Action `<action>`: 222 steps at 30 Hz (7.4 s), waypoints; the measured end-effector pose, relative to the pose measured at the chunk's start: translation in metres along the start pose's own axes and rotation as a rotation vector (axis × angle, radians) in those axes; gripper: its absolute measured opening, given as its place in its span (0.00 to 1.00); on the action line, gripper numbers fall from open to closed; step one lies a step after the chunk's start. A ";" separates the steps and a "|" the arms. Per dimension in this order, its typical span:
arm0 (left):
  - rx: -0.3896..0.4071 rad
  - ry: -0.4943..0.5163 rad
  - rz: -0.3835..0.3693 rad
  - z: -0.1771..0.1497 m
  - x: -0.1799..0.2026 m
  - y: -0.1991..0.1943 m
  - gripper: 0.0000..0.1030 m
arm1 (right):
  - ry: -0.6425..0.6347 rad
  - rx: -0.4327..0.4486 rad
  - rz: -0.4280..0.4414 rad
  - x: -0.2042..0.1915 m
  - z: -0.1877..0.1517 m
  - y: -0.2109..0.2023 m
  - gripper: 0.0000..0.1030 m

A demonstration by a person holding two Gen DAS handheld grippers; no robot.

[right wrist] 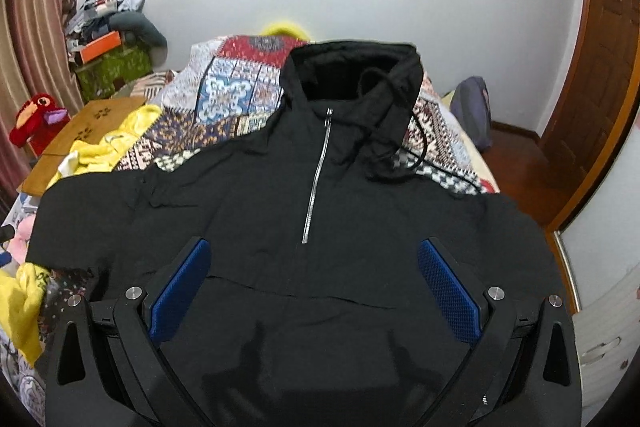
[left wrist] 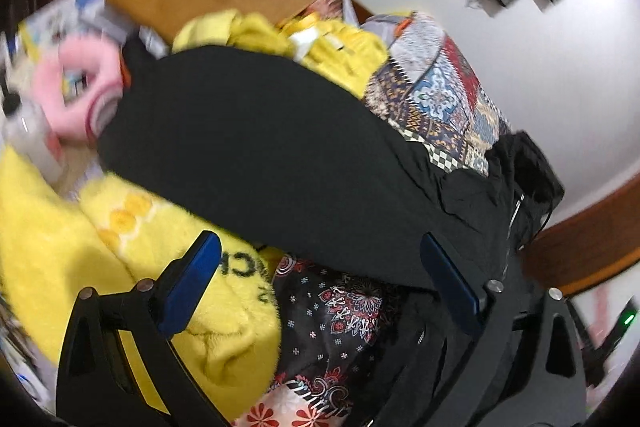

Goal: Fold large clothes

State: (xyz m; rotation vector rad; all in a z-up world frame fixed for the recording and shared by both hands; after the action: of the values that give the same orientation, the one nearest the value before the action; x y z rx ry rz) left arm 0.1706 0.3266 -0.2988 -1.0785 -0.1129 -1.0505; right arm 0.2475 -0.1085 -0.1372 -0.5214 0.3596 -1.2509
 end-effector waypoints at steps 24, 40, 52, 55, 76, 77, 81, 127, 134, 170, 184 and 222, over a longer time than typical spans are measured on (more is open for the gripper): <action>0.112 0.043 0.265 0.049 -0.037 0.060 0.27 | -0.011 -0.059 -0.007 0.005 0.002 0.017 1.00; 0.374 0.376 0.038 0.102 0.160 -0.015 0.05 | 0.010 -0.012 0.004 0.026 0.011 0.000 1.00; 0.278 0.618 -0.228 0.018 0.349 0.008 0.04 | 0.073 -0.004 -0.015 0.073 0.007 -0.005 1.00; 0.214 0.702 -0.244 -0.024 0.374 0.026 0.04 | 0.087 -0.013 -0.027 0.085 0.003 -0.004 1.00; -0.266 0.961 -0.315 -0.212 0.355 0.057 0.58 | 0.024 -0.089 -0.043 0.101 -0.022 0.001 1.00; -0.254 0.956 -0.314 -0.207 0.353 0.053 0.58 | 0.020 -0.087 -0.039 0.098 -0.020 0.001 1.00; -0.146 0.902 -0.282 -0.162 0.335 0.027 0.68 | 0.000 -0.066 -0.007 0.081 -0.007 -0.002 1.00; -0.012 0.711 0.005 -0.055 0.176 0.013 0.72 | -0.310 -0.151 0.323 -0.103 0.019 0.079 0.20; 0.006 0.737 -0.008 -0.056 0.204 0.016 0.72 | -0.132 -0.024 0.267 -0.036 0.069 0.049 0.20; -0.195 0.770 0.030 -0.143 0.216 0.089 0.83 | 0.383 -0.337 0.075 0.161 -0.076 0.070 0.33; -0.105 0.832 -0.037 -0.126 0.278 0.054 0.82 | 0.416 -0.291 -0.010 0.228 -0.062 0.009 0.45; -0.162 0.868 -0.123 -0.176 0.331 0.068 0.83 | 1.046 -0.313 -0.318 0.392 -0.141 0.031 0.54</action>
State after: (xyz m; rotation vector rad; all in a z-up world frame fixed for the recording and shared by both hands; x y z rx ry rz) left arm 0.3307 -0.0157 -0.2554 -0.6820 0.6177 -1.5755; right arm 0.3085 -0.5027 -0.2625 -0.1375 1.4091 -1.7246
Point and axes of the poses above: each gripper's, at about its wrist camera, not at the fingertips, and y roughly the way its jaws point, x to its right, z to its top, the point moved 8 cm from there along y, roughly the way its jaws point, and after that the axes turned 10 degrees about x, right-handed, at the moved point
